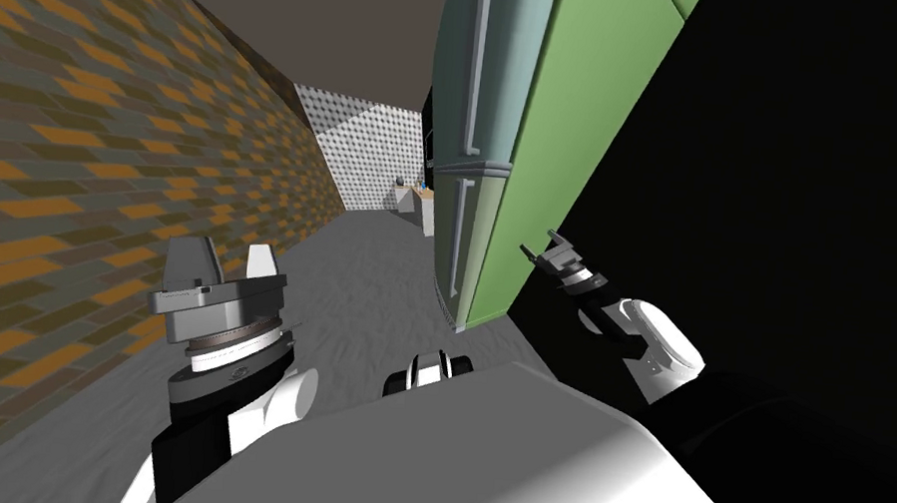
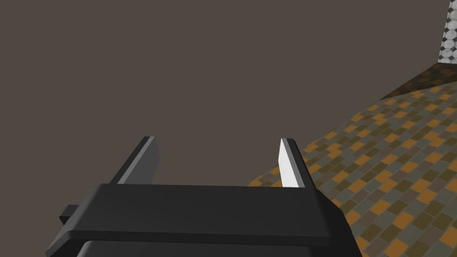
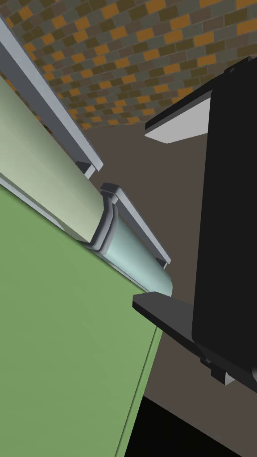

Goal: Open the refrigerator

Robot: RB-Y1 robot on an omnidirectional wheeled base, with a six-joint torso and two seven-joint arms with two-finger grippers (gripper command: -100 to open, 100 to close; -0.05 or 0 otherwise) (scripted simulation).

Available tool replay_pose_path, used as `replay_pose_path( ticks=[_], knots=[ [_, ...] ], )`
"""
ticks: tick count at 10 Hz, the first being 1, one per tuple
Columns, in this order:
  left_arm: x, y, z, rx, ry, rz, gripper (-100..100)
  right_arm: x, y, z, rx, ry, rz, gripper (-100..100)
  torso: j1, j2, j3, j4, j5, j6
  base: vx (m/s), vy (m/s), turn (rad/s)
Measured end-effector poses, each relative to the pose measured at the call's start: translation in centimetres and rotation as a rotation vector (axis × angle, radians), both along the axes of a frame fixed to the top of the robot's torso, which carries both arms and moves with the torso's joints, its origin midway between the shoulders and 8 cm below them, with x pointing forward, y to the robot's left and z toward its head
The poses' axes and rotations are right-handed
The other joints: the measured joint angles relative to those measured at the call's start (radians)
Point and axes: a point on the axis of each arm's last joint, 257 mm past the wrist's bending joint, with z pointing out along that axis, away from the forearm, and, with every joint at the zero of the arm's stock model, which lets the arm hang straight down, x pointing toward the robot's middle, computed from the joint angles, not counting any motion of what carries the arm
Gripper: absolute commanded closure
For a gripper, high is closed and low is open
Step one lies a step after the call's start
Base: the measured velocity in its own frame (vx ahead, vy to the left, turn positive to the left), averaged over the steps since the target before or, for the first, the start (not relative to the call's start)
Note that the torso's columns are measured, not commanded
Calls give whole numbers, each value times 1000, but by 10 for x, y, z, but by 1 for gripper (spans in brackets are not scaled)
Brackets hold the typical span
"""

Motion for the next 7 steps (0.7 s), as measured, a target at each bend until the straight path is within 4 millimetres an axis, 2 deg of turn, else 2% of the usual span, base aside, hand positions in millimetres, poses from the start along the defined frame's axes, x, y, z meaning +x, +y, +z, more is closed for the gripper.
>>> replay_pose_path(
  ticks=[1,7],
  knots=[
    [0,0,0,0,0,0,0,1,-4,6,-38,-9,-20,-100,-3,1,1,0,-1,0,41,97,107],
    [0,0,0,0,0,0,0,-1,-65,67,-367,-94,-234,-100,-3,2,1,0,-1,0,77,116,204]
  ],
)
